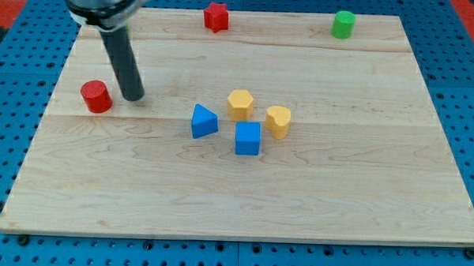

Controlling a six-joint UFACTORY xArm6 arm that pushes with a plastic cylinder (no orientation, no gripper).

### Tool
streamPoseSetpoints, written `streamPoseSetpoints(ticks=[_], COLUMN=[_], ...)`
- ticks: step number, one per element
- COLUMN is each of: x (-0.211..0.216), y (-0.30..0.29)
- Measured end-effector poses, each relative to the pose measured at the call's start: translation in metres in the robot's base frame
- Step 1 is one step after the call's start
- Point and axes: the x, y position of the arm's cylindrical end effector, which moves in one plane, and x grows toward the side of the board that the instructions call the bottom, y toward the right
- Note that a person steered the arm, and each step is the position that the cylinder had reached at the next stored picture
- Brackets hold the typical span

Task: Move blue cube towards center right

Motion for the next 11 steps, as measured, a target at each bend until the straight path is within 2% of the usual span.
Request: streamPoseSetpoints(ticks=[1,2,3,4,6,7,8,9,10,11], x=[0.060,0.071,0.041,0.041,0.076,0.070,0.028,0.037,0.070,0.046], y=[0.060,0.124,0.207,0.259,0.223,0.289,0.306,0.317,0.317,0.352])
